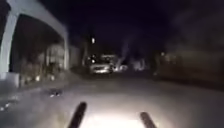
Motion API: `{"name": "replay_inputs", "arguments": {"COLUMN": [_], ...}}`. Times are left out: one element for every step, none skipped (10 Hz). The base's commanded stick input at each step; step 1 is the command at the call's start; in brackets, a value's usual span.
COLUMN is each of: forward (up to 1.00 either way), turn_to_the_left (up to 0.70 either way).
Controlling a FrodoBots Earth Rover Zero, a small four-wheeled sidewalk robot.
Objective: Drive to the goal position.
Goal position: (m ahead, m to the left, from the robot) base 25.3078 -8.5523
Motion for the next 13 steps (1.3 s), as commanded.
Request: {"name": "replay_inputs", "arguments": {"forward": [1.0,1.0,1.0,1.0,1.0,1.0,1.0,1.0,1.0,1.0,1.0,1.0,1.0], "turn_to_the_left": [0.03,0.03,0.03,0.03,-0.16,-0.37,-0.37,-0.37,-0.12,0.03,0.03,0.03,0.03]}}
